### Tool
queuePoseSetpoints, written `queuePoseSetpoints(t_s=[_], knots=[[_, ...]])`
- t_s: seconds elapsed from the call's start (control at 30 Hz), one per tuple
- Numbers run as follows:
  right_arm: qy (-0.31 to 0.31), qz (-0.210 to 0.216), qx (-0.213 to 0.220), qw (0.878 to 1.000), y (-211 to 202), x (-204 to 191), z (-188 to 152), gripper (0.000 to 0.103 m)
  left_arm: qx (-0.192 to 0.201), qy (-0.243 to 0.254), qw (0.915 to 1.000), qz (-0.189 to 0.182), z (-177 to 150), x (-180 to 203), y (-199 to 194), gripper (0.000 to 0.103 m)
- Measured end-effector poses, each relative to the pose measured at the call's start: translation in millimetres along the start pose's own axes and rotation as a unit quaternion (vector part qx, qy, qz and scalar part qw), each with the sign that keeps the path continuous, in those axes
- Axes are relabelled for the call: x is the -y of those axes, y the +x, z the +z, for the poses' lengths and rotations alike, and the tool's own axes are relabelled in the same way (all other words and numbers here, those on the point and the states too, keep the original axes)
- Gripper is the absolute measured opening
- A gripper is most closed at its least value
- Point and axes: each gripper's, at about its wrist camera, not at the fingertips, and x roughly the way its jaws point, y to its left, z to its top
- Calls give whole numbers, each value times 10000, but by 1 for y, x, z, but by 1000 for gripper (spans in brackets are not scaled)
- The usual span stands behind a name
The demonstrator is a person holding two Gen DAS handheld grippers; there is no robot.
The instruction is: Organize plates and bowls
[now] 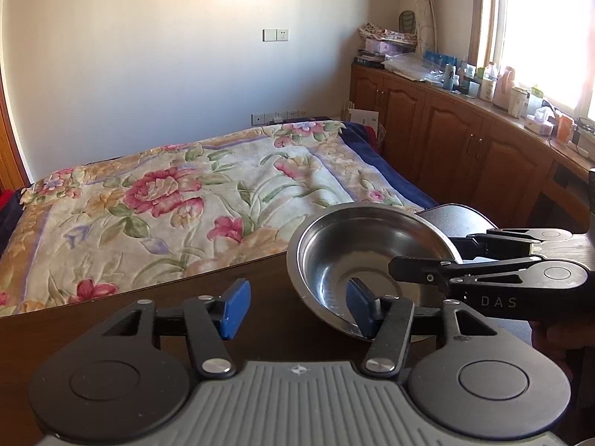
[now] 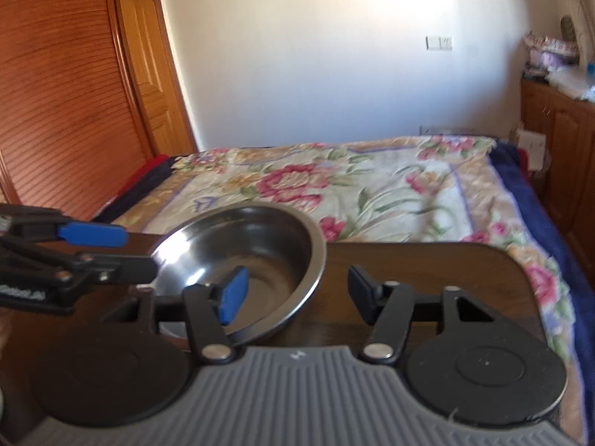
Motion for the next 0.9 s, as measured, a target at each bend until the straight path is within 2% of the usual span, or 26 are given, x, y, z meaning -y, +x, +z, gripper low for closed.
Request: queuePoseSetpoints(t_s=[0.17, 0.23, 0.33, 0.43, 0.6, 0.9], knots=[[17, 125, -42, 9999, 0, -3, -2, 43, -65, -24, 10000, -33, -2, 1, 6, 45], [-6, 147, -63, 9999, 2, -3, -2, 38, -87, -12, 9999, -60, -3, 1, 9, 33], [-46, 193, -33, 9998, 1, -4, -2, 34, -263, -30, 9996, -77, -6, -1, 17, 23], [-137, 251, -63, 9996, 0, -9, -4, 29, -283, 75, 9996, -20, -8, 0, 19, 19], [-256, 216, -99, 9994, 1, -12, -3, 19, -282, -22, 9996, -49, -9, 0, 17, 18], [-146, 275, -41, 9995, 0, -9, -3, 16, -219, 99, 9997, 43, -8, 5, 10, 18]])
